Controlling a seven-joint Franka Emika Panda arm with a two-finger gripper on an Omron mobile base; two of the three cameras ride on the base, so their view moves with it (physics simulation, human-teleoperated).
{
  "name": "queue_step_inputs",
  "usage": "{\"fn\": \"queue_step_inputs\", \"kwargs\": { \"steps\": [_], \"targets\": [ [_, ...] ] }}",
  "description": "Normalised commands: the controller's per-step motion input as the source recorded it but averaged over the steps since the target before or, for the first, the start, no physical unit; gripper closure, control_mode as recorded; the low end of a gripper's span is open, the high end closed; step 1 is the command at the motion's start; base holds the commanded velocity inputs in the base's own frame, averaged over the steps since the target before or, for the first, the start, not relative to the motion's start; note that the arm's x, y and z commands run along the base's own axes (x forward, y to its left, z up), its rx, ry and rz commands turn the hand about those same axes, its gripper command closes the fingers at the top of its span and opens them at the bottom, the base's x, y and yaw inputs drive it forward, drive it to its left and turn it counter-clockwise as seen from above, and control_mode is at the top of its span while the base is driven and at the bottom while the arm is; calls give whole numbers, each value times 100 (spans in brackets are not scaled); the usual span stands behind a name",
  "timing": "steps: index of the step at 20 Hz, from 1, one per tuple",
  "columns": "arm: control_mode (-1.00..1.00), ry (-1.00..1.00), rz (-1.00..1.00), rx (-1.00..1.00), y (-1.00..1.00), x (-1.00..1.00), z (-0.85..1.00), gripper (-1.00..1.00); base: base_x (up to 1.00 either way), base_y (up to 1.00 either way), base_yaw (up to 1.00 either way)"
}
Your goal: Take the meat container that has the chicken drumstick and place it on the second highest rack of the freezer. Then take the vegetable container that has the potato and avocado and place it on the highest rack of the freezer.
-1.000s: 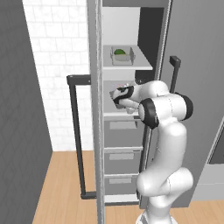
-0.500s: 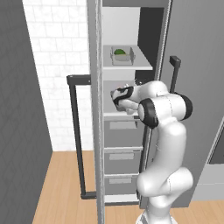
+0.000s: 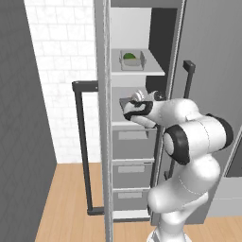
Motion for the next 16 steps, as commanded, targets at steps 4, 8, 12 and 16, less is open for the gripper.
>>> {"fn": "queue_step_inputs", "kwargs": {
  "steps": [4, 8, 12, 16],
  "targets": [
    [-100, -20, 31, -12, -5, -100, 66, -100, 0, 0, 0],
    [-100, -3, 45, -12, -24, -100, 97, -100, 0, 0, 0],
    [-100, 0, 59, -51, -40, -100, 98, -100, 0, 0, 0],
    [-100, 2, 61, -65, -26, -100, 71, -100, 0, 0, 0]
  ]
}}
